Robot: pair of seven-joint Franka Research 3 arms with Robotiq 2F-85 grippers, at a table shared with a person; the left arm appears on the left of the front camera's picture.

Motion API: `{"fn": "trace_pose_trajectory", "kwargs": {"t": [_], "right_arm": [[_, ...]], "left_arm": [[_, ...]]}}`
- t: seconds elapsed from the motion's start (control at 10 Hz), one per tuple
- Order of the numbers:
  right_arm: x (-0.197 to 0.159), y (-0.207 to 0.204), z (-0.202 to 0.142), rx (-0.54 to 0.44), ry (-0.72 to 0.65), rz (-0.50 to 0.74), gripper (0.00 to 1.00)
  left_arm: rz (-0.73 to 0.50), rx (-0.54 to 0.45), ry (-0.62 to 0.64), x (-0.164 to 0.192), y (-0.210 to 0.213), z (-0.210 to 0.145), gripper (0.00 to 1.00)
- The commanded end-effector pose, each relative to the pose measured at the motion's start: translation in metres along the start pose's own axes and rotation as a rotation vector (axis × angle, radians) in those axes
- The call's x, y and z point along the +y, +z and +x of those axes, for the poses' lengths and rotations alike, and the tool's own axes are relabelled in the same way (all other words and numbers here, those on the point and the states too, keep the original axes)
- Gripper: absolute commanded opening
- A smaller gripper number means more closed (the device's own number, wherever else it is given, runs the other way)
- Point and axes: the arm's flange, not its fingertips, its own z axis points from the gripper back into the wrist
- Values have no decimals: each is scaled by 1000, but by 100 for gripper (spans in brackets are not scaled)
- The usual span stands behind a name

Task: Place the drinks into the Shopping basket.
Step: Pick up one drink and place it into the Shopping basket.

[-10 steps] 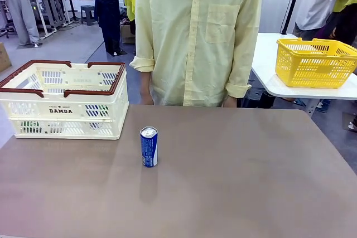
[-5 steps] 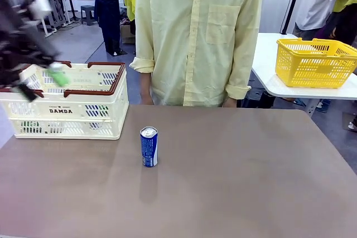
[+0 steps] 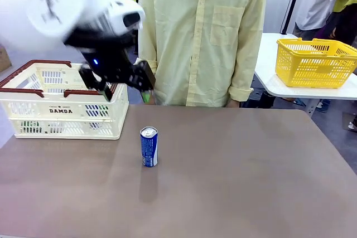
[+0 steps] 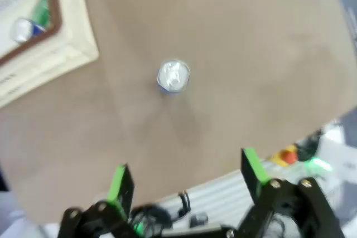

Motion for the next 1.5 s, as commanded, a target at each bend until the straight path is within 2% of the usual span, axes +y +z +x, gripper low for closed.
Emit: {"fn": "trace_pose_trajectory", "kwargs": {"t": [0.0, 0.1, 0.2, 0.5, 0.6, 0.7, 1.0, 1.2, 1.4], "right_arm": [[5, 1, -2, 10, -14, -9, 100], [5, 1, -2, 10, -14, -9, 100], [5, 1, -2, 10, -14, -9, 100], [5, 1, -2, 10, -14, -9, 100], [5, 1, -2, 10, -14, -9, 100], [5, 1, -2, 10, -14, -9, 100], [5, 1, -2, 10, -14, -9, 100], [5, 1, -2, 10, -14, -9, 100], [5, 1, -2, 10, -14, -9, 100]], "left_arm": [[10, 121, 81, 6, -60, 4, 100], [-50, 195, 112, 10, -71, 8, 100], [13, 35, 37, 3, -32, -4, 100], [13, 35, 37, 3, -32, -4, 100], [-9, 66, 30, 2, -45, 1, 100], [55, 68, 49, -8, -61, 11, 100], [82, 154, 90, -34, -130, 48, 100], [124, 227, 109, -37, -167, 46, 100], [150, 241, 122, -32, -187, 45, 100]]}}
